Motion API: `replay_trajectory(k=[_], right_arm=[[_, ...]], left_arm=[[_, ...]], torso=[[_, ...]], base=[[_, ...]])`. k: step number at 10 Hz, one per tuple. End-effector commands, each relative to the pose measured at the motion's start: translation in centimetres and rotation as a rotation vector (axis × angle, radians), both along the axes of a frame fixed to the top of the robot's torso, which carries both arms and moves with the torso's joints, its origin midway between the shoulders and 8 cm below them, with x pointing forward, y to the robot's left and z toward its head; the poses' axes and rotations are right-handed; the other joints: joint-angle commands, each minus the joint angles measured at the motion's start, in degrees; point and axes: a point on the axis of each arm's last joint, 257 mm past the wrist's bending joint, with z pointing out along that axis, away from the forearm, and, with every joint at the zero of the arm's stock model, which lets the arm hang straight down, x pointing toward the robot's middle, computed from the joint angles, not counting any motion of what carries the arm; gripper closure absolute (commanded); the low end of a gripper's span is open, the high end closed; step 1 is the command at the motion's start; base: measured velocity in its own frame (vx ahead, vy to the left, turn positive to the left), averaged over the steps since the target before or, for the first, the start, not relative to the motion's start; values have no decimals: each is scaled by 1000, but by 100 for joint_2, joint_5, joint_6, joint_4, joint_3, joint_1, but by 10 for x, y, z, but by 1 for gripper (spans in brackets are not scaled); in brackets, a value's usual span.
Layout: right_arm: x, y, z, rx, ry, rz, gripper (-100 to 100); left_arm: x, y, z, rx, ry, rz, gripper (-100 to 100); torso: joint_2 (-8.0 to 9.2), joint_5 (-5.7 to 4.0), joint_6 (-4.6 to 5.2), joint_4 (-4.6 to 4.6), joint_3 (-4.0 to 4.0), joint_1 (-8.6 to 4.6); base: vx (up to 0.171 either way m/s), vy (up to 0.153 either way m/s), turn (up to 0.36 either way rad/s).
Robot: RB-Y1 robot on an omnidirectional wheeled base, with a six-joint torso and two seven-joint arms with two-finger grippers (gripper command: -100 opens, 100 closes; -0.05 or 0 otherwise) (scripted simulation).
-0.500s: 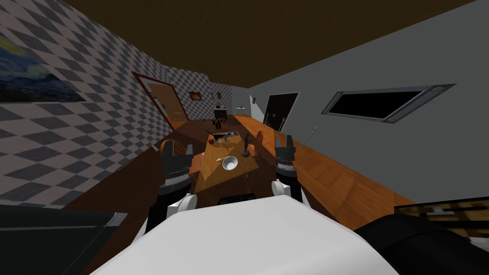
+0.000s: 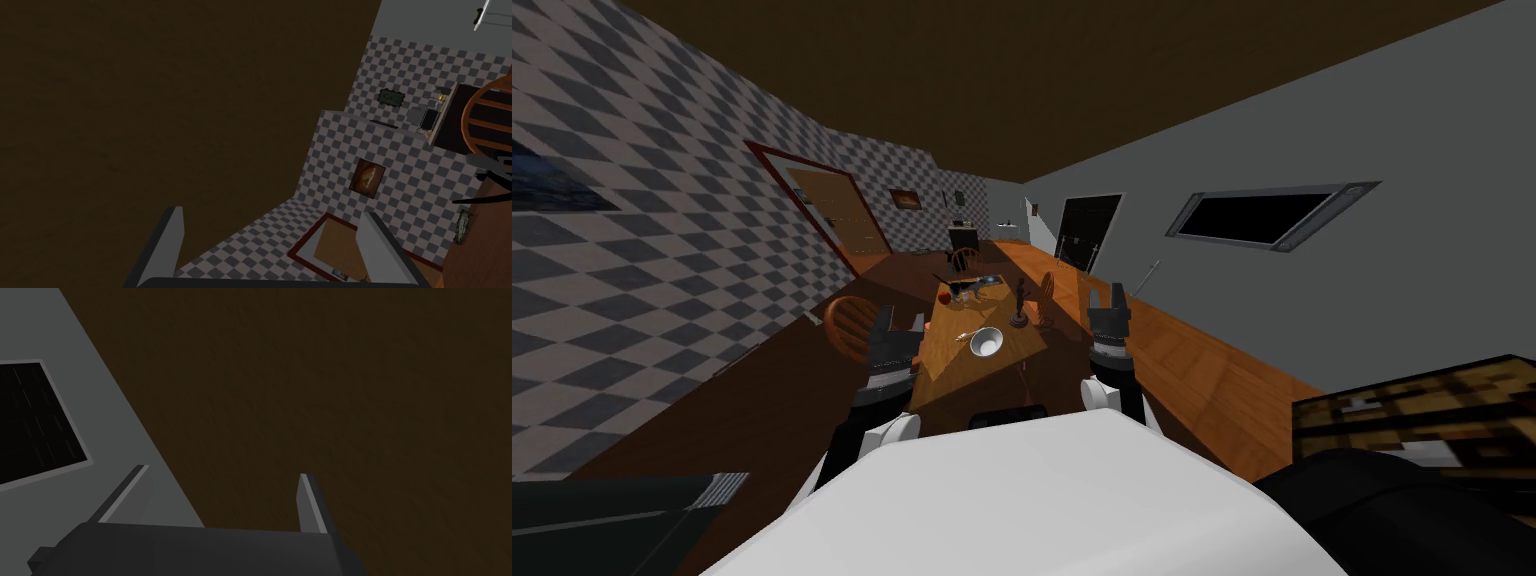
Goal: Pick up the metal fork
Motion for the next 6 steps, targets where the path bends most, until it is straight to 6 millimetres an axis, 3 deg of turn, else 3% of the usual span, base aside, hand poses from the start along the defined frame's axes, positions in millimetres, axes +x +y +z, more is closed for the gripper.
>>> replay_trajectory(k=[1, 3, 4, 6], right_arm=[[0, 0, 0, 0, 0, 0, 0], [0, 0, 0, 0, 0, 0, 0], [0, 0, 0, 0, 0, 0, 0], [0, 0, 0, 0, 0, 0, 0]], left_arm=[[6, 4, -20, -14, 47, -13, -100], [14, 14, -51, -41, 130, -35, -100], [15, 15, -58, -42, 143, -33, -100], [22, 29, -99, -73, 251, -46, -100]], torso=[[0, 0, 0, 0, 0, 0], [-3, 0, 2, -1, -2, 1], [-3, 0, 2, -1, -2, -1], [-4, 0, 2, -1, -3, 2]], base=[[-7, -12, -98], [-7, -21, -206], [-3, -11, -49], [-4, -19, -185]])
